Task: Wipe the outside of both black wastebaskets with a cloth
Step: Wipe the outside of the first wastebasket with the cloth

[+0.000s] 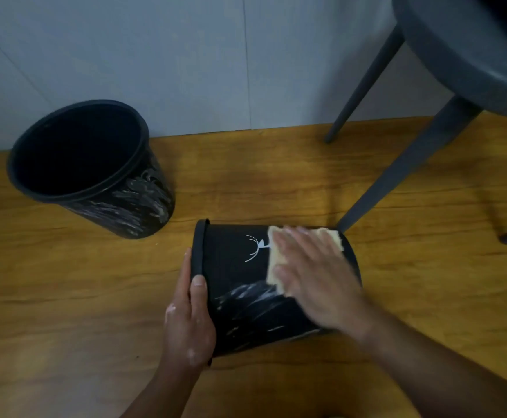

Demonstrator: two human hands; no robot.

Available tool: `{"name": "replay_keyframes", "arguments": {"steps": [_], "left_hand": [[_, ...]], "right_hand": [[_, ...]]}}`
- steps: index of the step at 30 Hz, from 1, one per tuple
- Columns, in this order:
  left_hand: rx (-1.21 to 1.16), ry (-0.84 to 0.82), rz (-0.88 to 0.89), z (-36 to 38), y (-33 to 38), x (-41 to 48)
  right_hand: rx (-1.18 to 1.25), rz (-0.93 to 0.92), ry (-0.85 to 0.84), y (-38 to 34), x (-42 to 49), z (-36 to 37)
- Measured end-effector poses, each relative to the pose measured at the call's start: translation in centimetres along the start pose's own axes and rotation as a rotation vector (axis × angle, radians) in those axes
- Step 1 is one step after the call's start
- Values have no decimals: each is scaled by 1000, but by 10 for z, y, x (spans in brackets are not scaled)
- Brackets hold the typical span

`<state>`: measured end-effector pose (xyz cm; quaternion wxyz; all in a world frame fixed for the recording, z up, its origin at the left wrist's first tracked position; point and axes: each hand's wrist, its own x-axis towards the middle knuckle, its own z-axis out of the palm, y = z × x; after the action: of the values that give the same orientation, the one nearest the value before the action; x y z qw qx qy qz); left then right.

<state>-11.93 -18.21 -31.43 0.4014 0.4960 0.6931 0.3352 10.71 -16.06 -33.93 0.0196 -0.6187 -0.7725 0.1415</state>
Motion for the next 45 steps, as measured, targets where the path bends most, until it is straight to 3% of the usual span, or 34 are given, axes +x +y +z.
{"name": "replay_keyframes", "arguments": {"steps": [3,6,12,16,22,28,33,39,41,45], "left_hand": [[29,13,2,-2,1,3],[30,28,9,-4,0,1],[7,18,-12,-3,-2,2],[4,18,-20,0,2,2],[-4,-3,-37,-1,3,7],[-21,-5,-36,-2,3,8],[-69,-11,-50,0,4,9],[-44,5,-43,-4,1,13],[-43,-13,-36,-5,-1,15],[-50,-17,-23,-5,0,16]], "right_hand": [[15,-84,60,-36,-13,12],[-3,-114,69,-25,-19,16],[-9,18,53,42,-23,8],[51,121,159,21,-28,15],[95,-80,173,-41,-58,42],[56,118,171,27,-45,26],[107,136,222,-7,-40,29],[-24,-186,101,-52,-28,27],[-48,-164,53,-32,-21,19],[-36,75,-25,7,4,1]]}}
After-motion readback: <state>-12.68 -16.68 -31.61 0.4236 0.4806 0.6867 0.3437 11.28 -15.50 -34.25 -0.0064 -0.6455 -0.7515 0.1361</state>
